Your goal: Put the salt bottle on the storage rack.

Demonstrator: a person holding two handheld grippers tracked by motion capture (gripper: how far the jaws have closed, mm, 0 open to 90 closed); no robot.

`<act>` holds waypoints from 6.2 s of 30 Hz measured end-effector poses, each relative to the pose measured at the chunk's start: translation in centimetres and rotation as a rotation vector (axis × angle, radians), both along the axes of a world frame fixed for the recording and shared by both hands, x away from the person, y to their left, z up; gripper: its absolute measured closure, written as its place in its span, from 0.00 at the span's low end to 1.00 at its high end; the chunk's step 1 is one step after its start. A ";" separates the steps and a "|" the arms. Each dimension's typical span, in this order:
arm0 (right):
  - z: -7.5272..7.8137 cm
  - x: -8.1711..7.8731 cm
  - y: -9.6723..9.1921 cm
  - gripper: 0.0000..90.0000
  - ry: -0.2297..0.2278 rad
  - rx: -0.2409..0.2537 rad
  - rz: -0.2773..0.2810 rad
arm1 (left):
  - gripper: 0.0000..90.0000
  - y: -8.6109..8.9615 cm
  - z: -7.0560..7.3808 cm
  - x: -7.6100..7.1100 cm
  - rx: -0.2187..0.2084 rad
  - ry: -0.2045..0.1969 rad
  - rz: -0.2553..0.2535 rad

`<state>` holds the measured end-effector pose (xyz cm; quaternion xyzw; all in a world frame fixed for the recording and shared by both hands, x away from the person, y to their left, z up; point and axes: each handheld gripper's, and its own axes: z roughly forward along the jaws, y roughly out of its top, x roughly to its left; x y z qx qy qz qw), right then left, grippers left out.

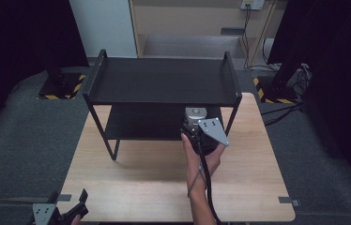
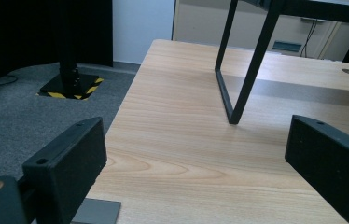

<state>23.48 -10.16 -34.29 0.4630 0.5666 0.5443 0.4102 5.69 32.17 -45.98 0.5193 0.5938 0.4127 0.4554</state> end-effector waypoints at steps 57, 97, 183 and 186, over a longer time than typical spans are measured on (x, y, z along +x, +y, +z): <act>-0.9 3.0 0.3 0.14 -0.032 -0.014 -0.027 | 0.05 1.0 -0.3 0.5 -0.016 0.007 0.004; -4.3 -7.8 -2.1 0.03 -0.118 -0.007 -0.002 | 0.03 0.2 0.1 0.8 -0.002 0.002 -0.010; -14.9 -13.3 -14.9 0.06 -0.011 0.029 -0.078 | 0.03 -1.4 0.5 2.2 0.085 -0.011 -0.001; -14.9 -13.2 -14.9 0.06 -0.009 0.034 -0.073 | 0.03 -1.3 0.6 2.2 0.091 -0.010 -0.010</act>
